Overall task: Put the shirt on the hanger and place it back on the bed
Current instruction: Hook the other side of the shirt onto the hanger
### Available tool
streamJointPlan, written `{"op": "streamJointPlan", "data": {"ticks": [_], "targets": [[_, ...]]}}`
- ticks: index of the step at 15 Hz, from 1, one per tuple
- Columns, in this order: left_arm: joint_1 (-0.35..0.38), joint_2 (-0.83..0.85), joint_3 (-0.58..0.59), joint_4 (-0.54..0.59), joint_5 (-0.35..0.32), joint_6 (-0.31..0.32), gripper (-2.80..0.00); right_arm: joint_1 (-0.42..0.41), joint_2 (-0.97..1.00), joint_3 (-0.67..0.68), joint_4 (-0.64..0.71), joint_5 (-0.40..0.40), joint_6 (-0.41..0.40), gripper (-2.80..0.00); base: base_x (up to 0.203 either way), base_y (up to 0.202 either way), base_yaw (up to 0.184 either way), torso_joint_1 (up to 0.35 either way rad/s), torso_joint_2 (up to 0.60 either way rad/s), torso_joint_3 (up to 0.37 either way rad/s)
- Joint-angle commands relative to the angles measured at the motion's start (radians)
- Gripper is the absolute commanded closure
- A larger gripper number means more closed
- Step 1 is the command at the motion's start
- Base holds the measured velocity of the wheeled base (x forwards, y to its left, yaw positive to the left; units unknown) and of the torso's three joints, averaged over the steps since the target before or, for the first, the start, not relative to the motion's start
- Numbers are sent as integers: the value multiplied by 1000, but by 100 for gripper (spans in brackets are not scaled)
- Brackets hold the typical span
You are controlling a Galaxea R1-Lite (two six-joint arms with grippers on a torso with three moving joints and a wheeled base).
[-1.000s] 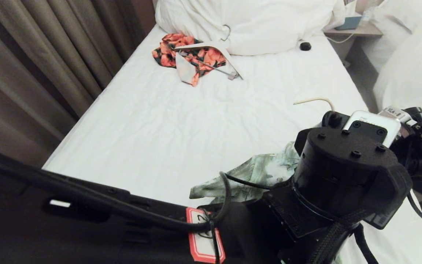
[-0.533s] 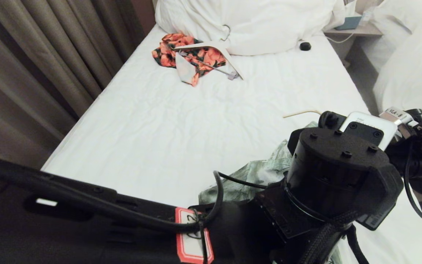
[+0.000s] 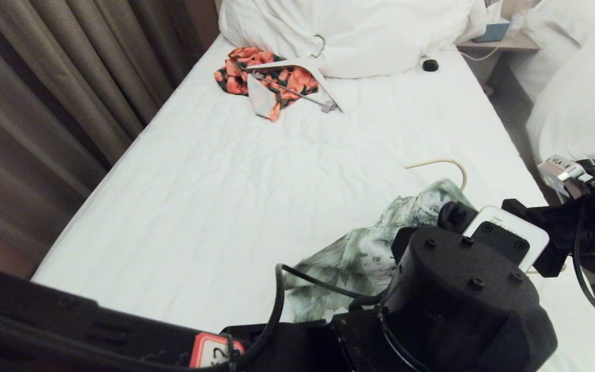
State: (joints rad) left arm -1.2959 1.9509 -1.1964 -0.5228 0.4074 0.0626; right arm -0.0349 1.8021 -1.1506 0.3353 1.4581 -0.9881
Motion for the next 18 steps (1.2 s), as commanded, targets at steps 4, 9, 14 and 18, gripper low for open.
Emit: {"op": "streamJointPlan", "data": {"ticks": [4, 9, 14, 18], "targets": [[-23, -118, 187, -3, 22, 0, 0, -2, -1, -1, 2, 7, -6, 0, 0, 0, 0, 0, 0, 0], [24, -327, 401, -5, 60, -1, 0, -2, -1, 15, -39, 7, -5, 0, 0, 0, 0, 0, 0, 0], [280, -382, 435, -10, -219, 31, 0, -5, -12, 17, -39, 7, -4, 0, 0, 0, 0, 0, 0, 0], [342, -274, 387, -74, -331, 102, -280, -3, 15, 3, -39, 7, -4, 0, 0, 0, 0, 0, 0, 0]]}}
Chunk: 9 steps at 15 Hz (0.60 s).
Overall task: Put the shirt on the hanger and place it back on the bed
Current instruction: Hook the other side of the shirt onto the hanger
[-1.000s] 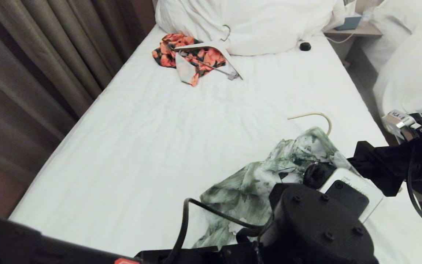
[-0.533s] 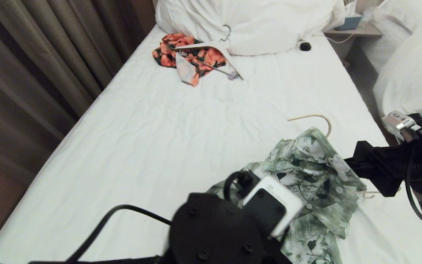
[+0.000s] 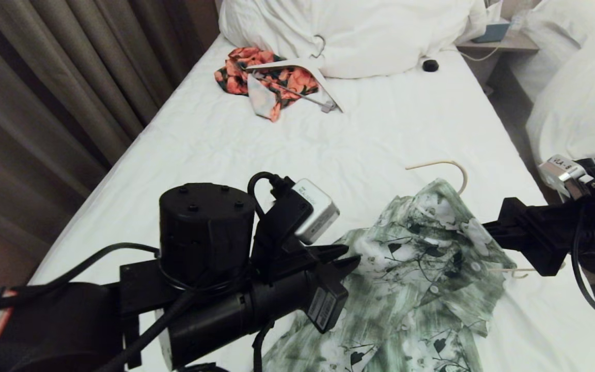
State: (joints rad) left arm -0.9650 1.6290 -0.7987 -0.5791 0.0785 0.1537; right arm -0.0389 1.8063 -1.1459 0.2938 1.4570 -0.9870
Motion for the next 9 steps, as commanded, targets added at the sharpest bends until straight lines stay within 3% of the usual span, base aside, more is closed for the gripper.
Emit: {"op": "streamJointPlan", "data": {"ticks": [1, 3, 4, 9], "targets": [[15, 67, -15, -52, -32, 48, -280, 2, 17, -7, 0, 8, -5, 0, 0, 0, 0, 0, 0, 0], [19, 85, -21, -60, -140, 99, -280, 4, 25, -9, -15, 8, -4, 0, 0, 0, 0, 0, 0, 0], [20, 99, -31, -61, -159, 120, -280, 2, 25, -9, -16, 8, -4, 0, 0, 0, 0, 0, 0, 0], [22, 271, -198, -90, -176, 157, -280, 5, 25, -8, -16, 8, -4, 0, 0, 0, 0, 0, 0, 0]]}}
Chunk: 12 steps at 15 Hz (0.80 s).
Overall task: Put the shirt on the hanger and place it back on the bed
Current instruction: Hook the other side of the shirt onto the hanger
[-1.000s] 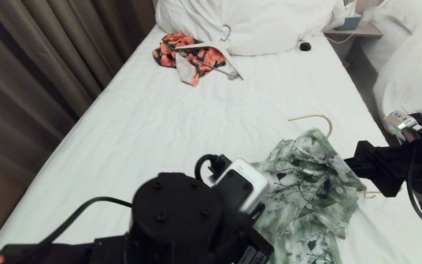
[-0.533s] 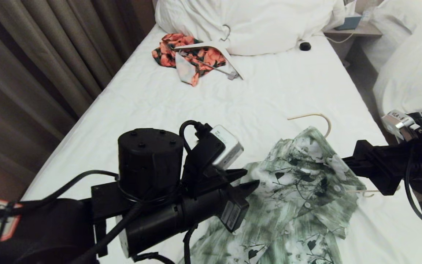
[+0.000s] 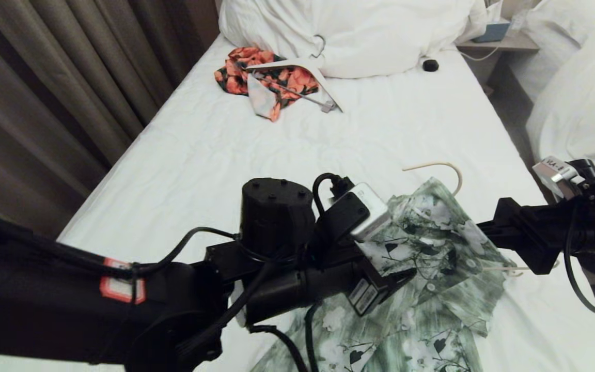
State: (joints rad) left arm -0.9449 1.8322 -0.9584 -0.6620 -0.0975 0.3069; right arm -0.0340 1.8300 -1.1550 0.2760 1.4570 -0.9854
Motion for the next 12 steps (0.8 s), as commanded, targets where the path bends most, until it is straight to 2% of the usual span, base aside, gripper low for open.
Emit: {"op": "streamJointPlan", "data": {"ticks": [1, 4, 8, 12], "targets": [[20, 84, -60, -13, -1, 34, -280, 2, 3, 3, 2, 8, -6, 0, 0, 0, 0, 0, 0, 0], [54, 107, -90, -12, -13, 53, -280, 3, 13, 0, -4, 8, -6, 0, 0, 0, 0, 0, 0, 0], [51, 152, -107, -15, -21, 54, -280, 11, 20, -5, -11, 8, -6, 0, 0, 0, 0, 0, 0, 0], [40, 200, -172, -12, -20, 58, -280, 17, 29, -5, -11, 8, -6, 0, 0, 0, 0, 0, 0, 0]]}}
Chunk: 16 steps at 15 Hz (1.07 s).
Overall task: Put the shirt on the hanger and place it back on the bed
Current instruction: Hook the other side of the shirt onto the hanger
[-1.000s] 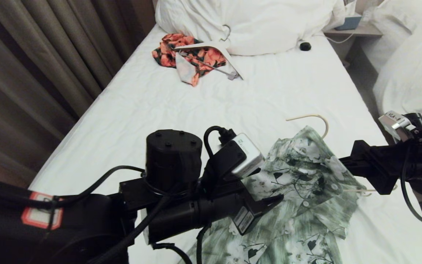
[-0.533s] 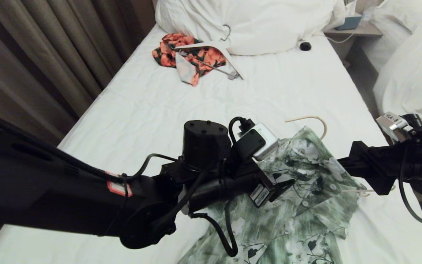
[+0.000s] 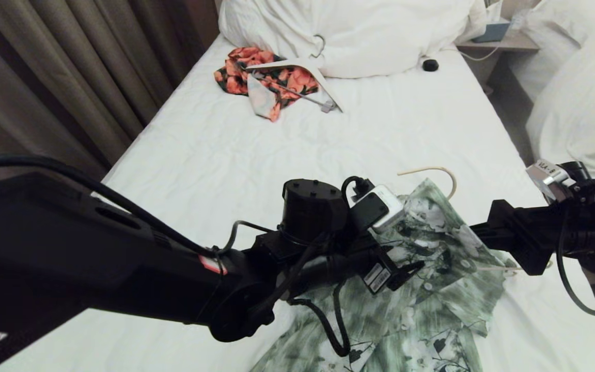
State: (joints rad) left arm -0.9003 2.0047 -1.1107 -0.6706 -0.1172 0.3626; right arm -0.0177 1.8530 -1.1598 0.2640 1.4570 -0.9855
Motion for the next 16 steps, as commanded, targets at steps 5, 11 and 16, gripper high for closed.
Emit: {"op": "streamJointPlan", "data": {"ticks": [5, 11, 16], "targets": [[-19, 57, -47, -1, 1, 36, 0, 7, 15, 0, 1, 9, 13, 0, 0, 0, 0, 0, 0, 0], [-20, 62, -46, -1, 1, 36, 0, 8, 15, 9, -77, 57, 65, 0, 0, 0, 0, 0, 0, 0], [-19, 57, -43, -3, 4, 35, 0, 6, 12, 11, -100, 56, 73, 0, 0, 0, 0, 0, 0, 0]]}}
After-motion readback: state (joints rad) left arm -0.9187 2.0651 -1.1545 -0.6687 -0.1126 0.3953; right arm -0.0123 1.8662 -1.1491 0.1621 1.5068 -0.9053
